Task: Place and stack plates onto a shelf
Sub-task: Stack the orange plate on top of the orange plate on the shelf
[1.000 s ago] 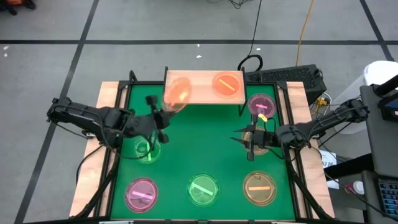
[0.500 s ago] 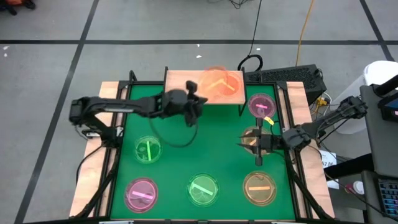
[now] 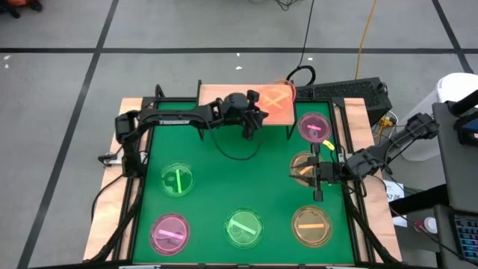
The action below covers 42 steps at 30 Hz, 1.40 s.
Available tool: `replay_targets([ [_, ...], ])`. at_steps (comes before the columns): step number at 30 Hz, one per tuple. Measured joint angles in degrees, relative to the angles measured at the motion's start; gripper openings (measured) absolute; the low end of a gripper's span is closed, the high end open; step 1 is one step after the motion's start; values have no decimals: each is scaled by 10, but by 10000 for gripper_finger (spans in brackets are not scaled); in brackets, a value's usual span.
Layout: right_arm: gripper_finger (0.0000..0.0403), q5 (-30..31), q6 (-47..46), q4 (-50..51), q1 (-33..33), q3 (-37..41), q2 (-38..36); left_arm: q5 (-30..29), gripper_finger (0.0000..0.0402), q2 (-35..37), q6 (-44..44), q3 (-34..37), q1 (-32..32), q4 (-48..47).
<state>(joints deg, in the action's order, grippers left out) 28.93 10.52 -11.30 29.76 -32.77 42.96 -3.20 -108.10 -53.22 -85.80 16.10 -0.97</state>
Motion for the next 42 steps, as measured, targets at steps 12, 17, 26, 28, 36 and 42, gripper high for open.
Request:
replay_targets([
  [12, 105, -2, 10, 0, 0, 0, 0, -55, 36, -25, 20, -18, 8, -34],
  [17, 105, -2, 18, -3, 0, 0, 0, -79, 65, -25, 23, -18, 7, -32],
  [26, 105, -2, 22, -5, 0, 0, 0, -99, 108, -11, 8, -18, -15, -29],
  [28, 105, -2, 22, -5, 0, 0, 0, -113, 108, 7, -5, -19, -23, -30],
  [36, 105, -2, 7, 10, 0, 0, 0, -149, 108, 129, 42, -18, -62, -76],
  [42, 105, -2, -10, 35, 0, 0, 0, -149, 108, 247, 144, -19, -137, -99],
])
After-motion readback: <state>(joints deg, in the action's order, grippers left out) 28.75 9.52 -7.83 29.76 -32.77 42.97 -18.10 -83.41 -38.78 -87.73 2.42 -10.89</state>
